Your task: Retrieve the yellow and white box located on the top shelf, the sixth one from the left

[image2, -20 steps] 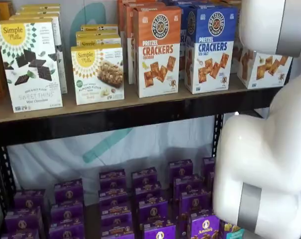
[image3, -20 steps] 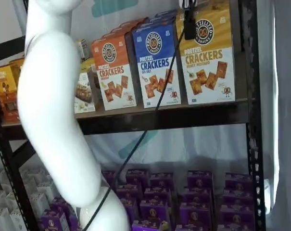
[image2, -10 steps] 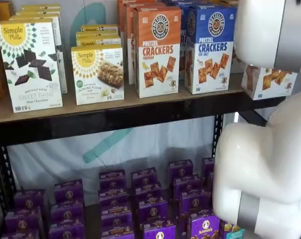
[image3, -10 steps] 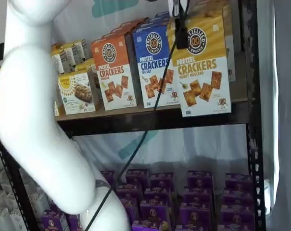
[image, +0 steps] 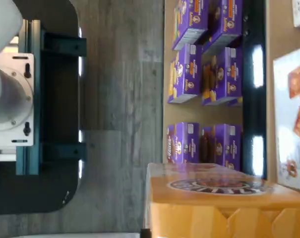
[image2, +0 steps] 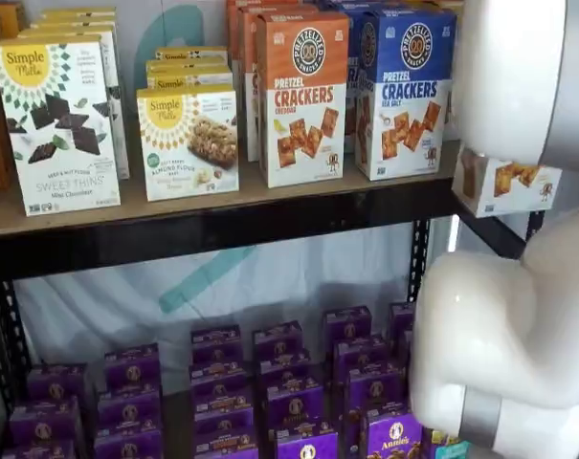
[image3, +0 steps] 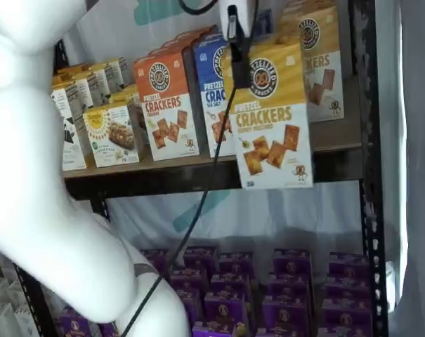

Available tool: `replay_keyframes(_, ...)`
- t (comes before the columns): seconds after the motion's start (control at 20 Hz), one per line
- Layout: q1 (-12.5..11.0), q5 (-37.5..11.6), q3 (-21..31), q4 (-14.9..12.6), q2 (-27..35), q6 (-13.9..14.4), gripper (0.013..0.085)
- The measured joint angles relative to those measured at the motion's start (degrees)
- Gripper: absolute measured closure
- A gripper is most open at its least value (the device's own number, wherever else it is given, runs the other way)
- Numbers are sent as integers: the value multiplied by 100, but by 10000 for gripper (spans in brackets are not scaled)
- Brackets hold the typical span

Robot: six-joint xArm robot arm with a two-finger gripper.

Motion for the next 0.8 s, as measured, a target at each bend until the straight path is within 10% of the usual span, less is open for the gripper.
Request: replay_keyframes(0.8, 1019, 164, 682, -199, -680, 957, 370)
